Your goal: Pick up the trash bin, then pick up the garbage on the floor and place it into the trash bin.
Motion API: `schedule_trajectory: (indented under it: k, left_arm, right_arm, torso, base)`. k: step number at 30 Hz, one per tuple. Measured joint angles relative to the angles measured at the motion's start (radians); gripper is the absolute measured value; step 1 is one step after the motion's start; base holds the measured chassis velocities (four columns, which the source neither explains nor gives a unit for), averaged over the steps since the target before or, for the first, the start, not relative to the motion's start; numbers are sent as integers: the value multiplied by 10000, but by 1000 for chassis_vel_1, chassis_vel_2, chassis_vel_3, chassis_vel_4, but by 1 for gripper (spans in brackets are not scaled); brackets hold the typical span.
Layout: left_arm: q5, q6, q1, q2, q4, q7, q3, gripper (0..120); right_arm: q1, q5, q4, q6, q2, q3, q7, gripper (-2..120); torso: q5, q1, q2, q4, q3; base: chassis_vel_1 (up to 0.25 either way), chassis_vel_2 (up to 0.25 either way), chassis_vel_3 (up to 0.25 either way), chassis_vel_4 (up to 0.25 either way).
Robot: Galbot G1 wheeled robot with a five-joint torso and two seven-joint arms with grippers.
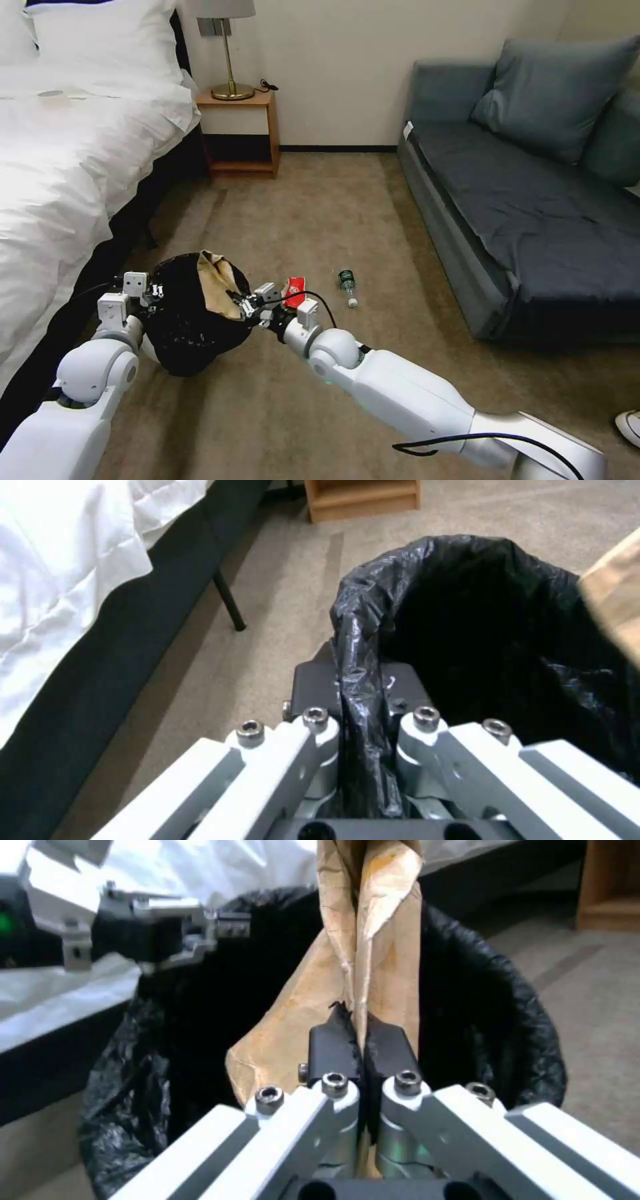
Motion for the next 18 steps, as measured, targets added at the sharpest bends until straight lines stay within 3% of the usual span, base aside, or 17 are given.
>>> schedule_trajectory:
  k: [6, 13, 14, 17, 18]
  left_arm:
    - [39, 5, -14, -79, 32, -3, 24, 5]
    - [48, 5, -98, -119, 74, -3, 63, 5]
    - [35, 5, -99, -103, 74, -3, 61, 5]
    - [25, 5, -88, -82, 74, -2, 36, 5]
    - [21, -3, -74, -66, 74, -2, -2, 5]
  right_arm:
    - [-8, -281, -392, 66, 206, -163, 207, 4]
    - [21, -396, -852, 176, 484, -246, 415, 28]
    - [56, -435, -920, 237, 527, -245, 480, 37]
    - [81, -600, -967, 314, 544, -254, 720, 42]
    - [98, -837, -1010, 418, 546, -257, 1001, 50]
  torso:
    - [0, 0, 0, -1, 0]
    - [1, 0, 0, -1, 0]
    - [0, 0, 0, 0, 0]
    - [0, 0, -1, 0, 0]
    - [0, 0, 0, -1, 0]
  base:
    - [0, 0, 0, 0]
    - [0, 0, 0, 0]
    - [0, 0, 0, 0]
    - [0, 0, 0, 0]
    - [0, 0, 0, 0]
